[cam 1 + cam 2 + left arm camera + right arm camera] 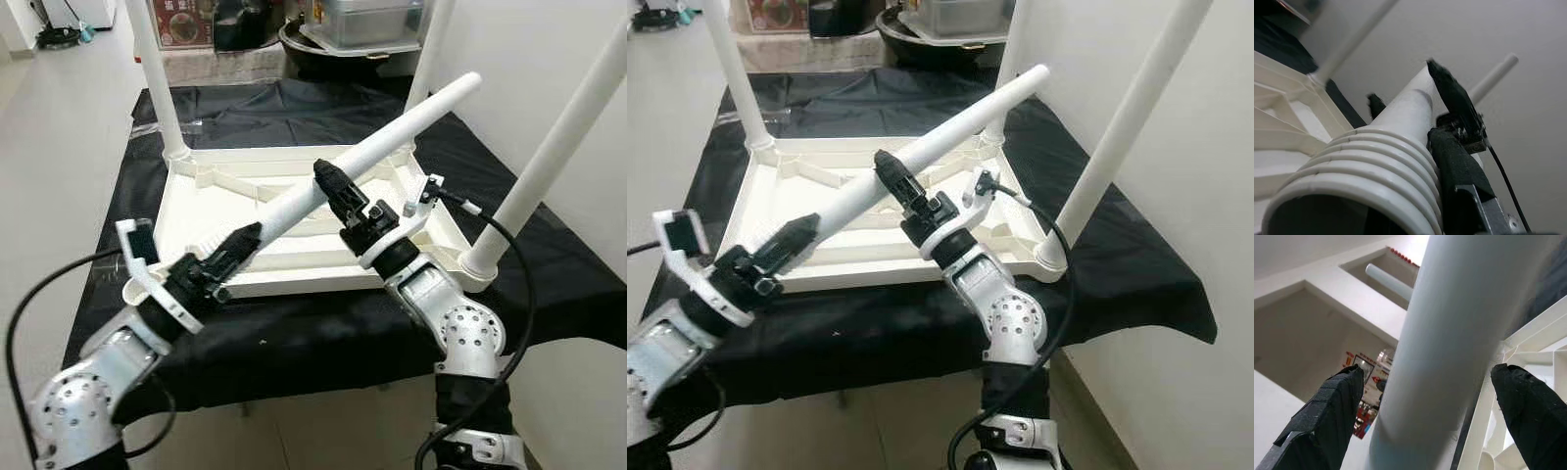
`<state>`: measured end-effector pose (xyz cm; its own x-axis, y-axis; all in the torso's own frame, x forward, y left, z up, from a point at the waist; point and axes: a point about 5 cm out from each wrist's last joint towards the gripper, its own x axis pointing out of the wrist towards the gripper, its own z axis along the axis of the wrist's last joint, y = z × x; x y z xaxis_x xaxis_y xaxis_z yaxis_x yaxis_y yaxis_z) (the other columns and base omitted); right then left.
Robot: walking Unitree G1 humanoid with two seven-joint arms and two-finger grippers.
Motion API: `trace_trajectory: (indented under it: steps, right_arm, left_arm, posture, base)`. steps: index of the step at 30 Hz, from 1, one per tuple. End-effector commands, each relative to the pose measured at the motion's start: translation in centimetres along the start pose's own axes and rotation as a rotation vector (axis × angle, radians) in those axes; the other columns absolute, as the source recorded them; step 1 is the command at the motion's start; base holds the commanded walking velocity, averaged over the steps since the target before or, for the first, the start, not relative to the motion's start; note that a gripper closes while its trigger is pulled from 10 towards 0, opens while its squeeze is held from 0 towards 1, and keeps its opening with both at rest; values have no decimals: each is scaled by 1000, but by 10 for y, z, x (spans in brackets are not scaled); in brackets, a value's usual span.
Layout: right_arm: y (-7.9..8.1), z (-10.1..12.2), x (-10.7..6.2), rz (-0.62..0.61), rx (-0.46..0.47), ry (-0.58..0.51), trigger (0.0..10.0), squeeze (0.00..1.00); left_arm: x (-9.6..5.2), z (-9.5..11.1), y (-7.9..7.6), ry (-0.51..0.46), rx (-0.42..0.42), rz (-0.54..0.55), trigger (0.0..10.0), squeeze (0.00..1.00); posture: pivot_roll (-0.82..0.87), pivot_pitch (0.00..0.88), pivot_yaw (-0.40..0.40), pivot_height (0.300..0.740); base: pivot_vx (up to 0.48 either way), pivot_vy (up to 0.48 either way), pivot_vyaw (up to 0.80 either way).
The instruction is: Building children table
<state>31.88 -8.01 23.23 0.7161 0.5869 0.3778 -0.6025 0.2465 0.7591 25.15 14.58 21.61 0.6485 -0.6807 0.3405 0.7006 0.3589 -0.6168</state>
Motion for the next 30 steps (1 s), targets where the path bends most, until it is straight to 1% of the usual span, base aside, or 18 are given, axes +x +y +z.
trace_trajectory:
  steps: [1,3,5,8,15,21,22,30]
  right_arm:
    - [-2,-20,-1,0,70,17,10000,0]
    - [-2,-20,-1,0,70,17,10000,0]
    - [-3,-22,-3,-5,62,31,10000,0]
    - [-2,-22,-3,-3,61,35,10000,0]
    - [-1,-22,-6,2,46,38,10000,0]
    - [-5,-16,-7,-31,27,8,10000,0]
    - [-8,-12,-5,-55,14,-14,10000,0]
    - [-8,-8,-2,-58,8,-31,10000,0]
  left_arm:
    - [7,-4,-5,4,-12,-43,10000,0]
    - [7,-4,-5,4,-12,-43,10000,0]
    - [11,-10,-7,30,-27,-63,10000,0]
    - [12,-13,-8,40,-36,-67,10000,0]
    - [11,-19,-11,52,-52,-67,10000,0]
    - [9,-22,-12,53,-60,-64,10000,0]
    - [9,-25,-12,54,-65,-61,10000,0]
    - [10,-28,-13,65,-69,-62,10000,0]
  posture:
    - [82,97,-74,740]
    - [82,97,-74,740]
    - [80,96,-71,740]
    - [77,96,-69,740]
    - [74,91,-62,740]
    - [75,87,-63,740]
    - [76,88,-63,740]
    - [76,82,-63,740]
  base:
    - [0,0,0]
    - [0,0,0]
    - [0,0,0]
    - [0,0,0]
    - [0,0,0]
    - [0,0,0]
    - [0,0,0]
    - [0,0,0]
